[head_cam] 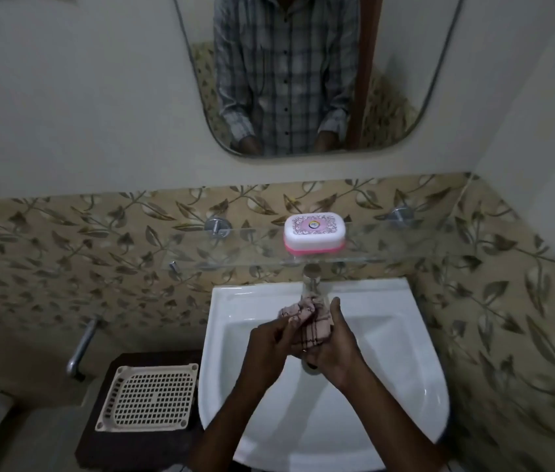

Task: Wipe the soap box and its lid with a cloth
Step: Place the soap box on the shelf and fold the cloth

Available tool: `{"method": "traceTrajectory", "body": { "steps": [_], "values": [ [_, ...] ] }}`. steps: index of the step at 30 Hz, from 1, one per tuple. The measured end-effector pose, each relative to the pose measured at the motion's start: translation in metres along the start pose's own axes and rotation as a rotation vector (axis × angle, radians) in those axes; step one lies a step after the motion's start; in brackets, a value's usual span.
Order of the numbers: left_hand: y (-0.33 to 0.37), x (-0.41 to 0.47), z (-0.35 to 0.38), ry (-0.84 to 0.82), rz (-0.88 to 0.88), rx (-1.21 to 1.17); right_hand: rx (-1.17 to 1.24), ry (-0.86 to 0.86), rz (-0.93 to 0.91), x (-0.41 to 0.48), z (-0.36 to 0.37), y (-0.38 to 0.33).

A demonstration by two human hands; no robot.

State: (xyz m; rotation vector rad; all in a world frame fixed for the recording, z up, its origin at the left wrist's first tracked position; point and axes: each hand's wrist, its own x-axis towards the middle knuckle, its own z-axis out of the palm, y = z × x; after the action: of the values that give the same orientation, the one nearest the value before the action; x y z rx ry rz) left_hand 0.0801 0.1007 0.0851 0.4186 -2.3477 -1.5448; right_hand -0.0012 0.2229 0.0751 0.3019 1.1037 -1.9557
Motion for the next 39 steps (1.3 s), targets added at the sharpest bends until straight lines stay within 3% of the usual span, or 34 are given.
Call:
{"method": "traceTrajectory", "body": {
  "steps": [3,5,7,9,12,15,18,21,25,28,33,39],
  "values": [
    [-0.001,-0.004,-0.004,0.140,-0.082,-0.335,0.051,0.047,0.025,-0.006,-0.013,0.002],
    [-0.010,-0.002,-0.013,0.266,-0.287,-0.698,0.066,0.089,0.033,-0.007,-0.021,0.002],
    [-0.024,-0.001,-0.025,0.267,-0.535,-1.105,0.007,0.109,-0.002,-0.010,-0.030,-0.004],
    [-0.035,-0.005,-0.036,0.189,-0.741,-1.332,-0.076,0.063,-0.066,-0.013,-0.036,-0.012],
    [-0.047,-0.010,-0.044,-0.054,-0.946,-1.249,-0.228,-0.039,-0.101,-0.020,-0.041,-0.022],
    [-0.054,-0.009,-0.042,-0.197,-0.967,-0.995,-0.347,-0.019,-0.111,-0.020,-0.045,-0.029],
    [-0.057,-0.012,-0.034,-0.213,-1.012,-0.885,-0.446,0.030,-0.139,-0.016,-0.052,-0.034],
    [-0.066,-0.013,-0.029,-0.109,-0.982,-0.981,-0.523,0.010,-0.136,-0.014,-0.057,-0.038],
    [-0.065,-0.017,-0.027,-0.243,-0.863,-0.876,-0.607,0.038,-0.082,-0.010,-0.060,-0.041],
    [-0.067,-0.016,-0.021,-0.102,-0.815,-0.704,-0.614,0.053,-0.016,-0.006,-0.065,-0.042],
    [-0.066,-0.015,-0.011,0.188,-0.691,-0.691,-0.508,0.118,0.050,-0.002,-0.060,-0.029],
    [-0.068,-0.023,-0.024,0.177,-0.843,-1.067,-0.260,0.027,0.115,0.012,-0.047,-0.014]
  ]
}}
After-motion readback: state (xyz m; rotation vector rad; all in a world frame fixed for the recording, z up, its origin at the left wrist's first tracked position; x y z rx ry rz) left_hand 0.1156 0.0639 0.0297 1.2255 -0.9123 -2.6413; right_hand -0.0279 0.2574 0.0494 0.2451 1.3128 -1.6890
